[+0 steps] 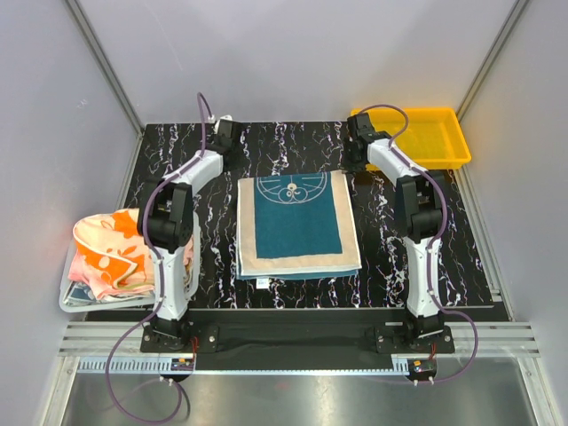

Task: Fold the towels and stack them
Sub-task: Fold the towel

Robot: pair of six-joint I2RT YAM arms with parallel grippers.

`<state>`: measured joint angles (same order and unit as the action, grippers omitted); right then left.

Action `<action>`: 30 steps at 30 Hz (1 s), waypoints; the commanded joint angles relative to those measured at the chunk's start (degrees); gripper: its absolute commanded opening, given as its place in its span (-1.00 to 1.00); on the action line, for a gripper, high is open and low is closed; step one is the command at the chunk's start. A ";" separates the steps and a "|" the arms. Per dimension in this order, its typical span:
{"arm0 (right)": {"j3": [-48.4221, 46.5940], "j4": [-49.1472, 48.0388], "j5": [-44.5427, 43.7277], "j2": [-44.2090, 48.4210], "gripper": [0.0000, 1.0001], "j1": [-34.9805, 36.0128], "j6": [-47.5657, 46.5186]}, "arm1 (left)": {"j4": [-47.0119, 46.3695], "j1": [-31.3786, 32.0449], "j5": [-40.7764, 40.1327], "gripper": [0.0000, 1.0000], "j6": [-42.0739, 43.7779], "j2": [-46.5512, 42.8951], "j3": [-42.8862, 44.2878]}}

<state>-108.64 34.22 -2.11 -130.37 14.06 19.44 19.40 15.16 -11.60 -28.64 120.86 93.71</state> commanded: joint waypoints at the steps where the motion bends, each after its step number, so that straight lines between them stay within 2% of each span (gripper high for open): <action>1: -2.72 0.50 -0.44 -0.41 -1.00 -0.71 -1.34 | -1.65 -0.04 3.77 -0.80 1.40 2.19 3.76; 3: -2.37 0.24 -0.26 -0.33 -1.00 -0.71 -1.51 | -1.03 -0.22 3.42 -0.54 0.70 1.84 3.59; 4: -2.28 0.15 -0.26 -0.24 -1.00 -0.79 -1.34 | -0.94 -0.39 3.42 -0.30 0.26 0.97 2.97; 5: -2.28 0.15 -0.26 -0.33 -1.00 -0.71 -1.60 | -0.68 -0.39 3.16 -0.21 -0.01 0.61 2.97; 11: -1.58 0.06 -0.53 0.37 -1.00 -0.71 -1.77 | 0.47 -0.57 -0.10 0.11 -1.42 -3.52 -1.68; 30: -0.43 -0.20 -0.18 1.17 -1.00 -0.79 -2.04 | 3.19 -0.74 4.83 -0.04 -0.89 3.51 -0.02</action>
<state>-108.60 34.65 -1.98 -130.56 13.85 18.55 22.50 14.76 -7.81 -29.58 123.76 91.77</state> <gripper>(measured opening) 0.011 0.481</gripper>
